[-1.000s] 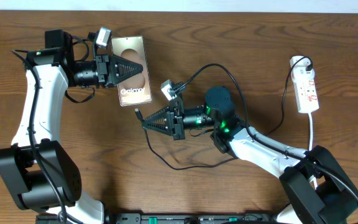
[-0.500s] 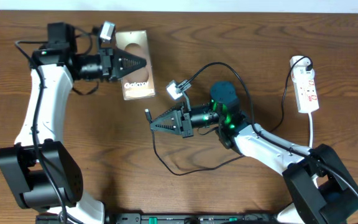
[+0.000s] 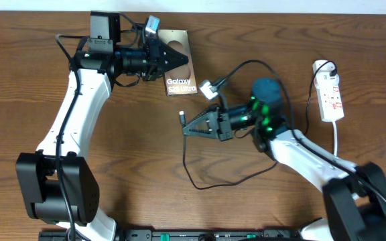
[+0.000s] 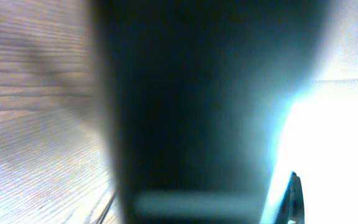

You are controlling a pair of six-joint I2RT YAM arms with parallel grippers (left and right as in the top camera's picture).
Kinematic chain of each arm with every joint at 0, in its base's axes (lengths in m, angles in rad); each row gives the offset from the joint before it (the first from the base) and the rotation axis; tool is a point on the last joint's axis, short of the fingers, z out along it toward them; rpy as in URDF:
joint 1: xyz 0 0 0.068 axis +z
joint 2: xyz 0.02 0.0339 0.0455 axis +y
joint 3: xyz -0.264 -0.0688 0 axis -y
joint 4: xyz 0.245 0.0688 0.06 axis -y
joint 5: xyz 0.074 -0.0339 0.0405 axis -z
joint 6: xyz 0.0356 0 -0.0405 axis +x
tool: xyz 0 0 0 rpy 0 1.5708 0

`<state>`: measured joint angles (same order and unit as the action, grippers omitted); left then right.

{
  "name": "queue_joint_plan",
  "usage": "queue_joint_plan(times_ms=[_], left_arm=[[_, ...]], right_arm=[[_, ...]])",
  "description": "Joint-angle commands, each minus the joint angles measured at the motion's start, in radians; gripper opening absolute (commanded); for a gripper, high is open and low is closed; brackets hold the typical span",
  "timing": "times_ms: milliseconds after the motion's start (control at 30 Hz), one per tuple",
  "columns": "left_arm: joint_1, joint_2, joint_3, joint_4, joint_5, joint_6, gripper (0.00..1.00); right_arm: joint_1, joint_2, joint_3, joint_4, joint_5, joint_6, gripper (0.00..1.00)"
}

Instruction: Plug charger to phone and switch on socket

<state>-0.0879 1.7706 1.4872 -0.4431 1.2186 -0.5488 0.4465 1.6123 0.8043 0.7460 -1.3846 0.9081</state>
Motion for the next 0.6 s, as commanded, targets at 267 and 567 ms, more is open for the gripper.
queue_joint_plan(times_ms=[267,567], left_arm=[[0.01,-0.034,0.013,0.048,0.183,-0.005,0.08],[-0.067,-0.034,0.013,0.206,0.177,-0.126,0.07]], right_arm=[[-0.057,-0.163,-0.151,0.046,0.018,0.057,0.01],[-0.076,-0.163,-0.154,0.085,0.082,0.074,0.01]])
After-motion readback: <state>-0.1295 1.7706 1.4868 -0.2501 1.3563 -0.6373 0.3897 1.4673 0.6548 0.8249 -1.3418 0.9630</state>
